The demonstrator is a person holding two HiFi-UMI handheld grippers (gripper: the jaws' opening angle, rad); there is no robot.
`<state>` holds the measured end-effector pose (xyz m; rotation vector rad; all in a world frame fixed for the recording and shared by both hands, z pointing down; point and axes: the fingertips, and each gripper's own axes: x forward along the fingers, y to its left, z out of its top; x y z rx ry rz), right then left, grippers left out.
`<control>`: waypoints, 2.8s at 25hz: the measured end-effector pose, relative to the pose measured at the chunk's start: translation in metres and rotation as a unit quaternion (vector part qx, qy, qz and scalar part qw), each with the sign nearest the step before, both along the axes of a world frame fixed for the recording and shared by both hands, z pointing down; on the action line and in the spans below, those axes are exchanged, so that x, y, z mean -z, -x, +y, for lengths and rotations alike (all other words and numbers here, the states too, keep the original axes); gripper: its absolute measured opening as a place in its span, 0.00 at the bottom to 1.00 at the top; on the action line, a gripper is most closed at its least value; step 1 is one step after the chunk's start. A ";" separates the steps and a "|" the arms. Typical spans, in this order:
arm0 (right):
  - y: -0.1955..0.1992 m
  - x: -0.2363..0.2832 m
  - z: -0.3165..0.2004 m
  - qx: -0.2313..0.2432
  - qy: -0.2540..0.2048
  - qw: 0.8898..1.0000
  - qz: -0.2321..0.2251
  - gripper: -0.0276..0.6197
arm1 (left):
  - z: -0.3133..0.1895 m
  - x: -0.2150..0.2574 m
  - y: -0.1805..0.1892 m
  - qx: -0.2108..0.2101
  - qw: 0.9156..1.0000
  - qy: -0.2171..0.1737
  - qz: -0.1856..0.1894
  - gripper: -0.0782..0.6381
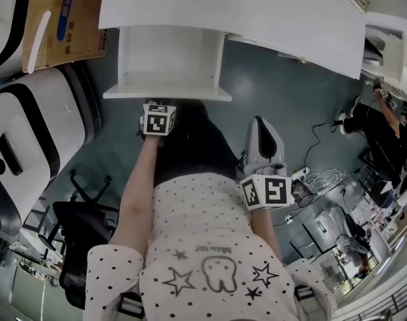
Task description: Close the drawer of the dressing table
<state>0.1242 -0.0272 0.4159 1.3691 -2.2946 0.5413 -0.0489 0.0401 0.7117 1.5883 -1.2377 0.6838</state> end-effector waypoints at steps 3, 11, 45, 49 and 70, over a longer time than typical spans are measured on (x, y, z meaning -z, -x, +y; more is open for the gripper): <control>0.001 0.002 0.001 -0.002 -0.005 1.000 0.001 0.05 | 0.000 0.000 0.001 0.008 1.000 -0.001 -0.002 0.23; -0.003 0.008 0.004 -0.016 -0.014 1.000 0.004 0.05 | -0.001 0.001 0.002 0.007 1.000 0.003 0.001 0.23; 0.044 0.012 0.026 0.067 -0.029 0.997 0.016 0.05 | -0.018 -0.001 0.008 0.010 1.000 0.003 -0.002 0.23; 0.045 0.013 0.027 0.064 -0.032 0.997 0.018 0.05 | -0.022 0.000 0.010 0.014 1.000 0.000 0.001 0.23; 0.041 0.015 0.030 0.046 -0.038 0.998 0.022 0.05 | -0.038 0.001 0.014 0.013 1.000 -0.008 0.004 0.23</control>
